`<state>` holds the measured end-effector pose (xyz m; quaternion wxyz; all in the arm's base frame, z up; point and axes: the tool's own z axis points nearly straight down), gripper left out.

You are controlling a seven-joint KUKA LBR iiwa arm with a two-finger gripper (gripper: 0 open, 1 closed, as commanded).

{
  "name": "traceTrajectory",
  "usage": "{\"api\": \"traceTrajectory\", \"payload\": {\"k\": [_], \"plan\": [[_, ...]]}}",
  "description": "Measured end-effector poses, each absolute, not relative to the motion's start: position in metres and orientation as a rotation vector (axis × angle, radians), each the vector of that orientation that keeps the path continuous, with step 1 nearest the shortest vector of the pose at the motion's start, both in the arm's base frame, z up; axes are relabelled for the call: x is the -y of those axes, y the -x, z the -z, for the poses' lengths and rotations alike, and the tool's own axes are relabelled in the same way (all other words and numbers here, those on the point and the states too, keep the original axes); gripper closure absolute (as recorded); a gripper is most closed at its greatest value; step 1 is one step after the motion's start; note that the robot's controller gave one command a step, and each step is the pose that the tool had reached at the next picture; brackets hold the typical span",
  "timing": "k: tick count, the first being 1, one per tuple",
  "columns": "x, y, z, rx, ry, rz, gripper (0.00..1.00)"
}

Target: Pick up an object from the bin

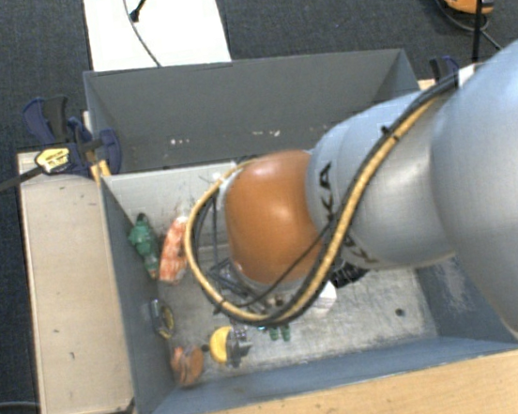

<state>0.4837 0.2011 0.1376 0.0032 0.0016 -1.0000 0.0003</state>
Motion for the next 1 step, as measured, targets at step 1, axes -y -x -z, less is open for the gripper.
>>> {"api": "traceTrajectory", "payload": {"k": [1], "plan": [[-0.2002, -0.486, -0.1419, 3.143, 0.003, 0.002, 0.0]]}}
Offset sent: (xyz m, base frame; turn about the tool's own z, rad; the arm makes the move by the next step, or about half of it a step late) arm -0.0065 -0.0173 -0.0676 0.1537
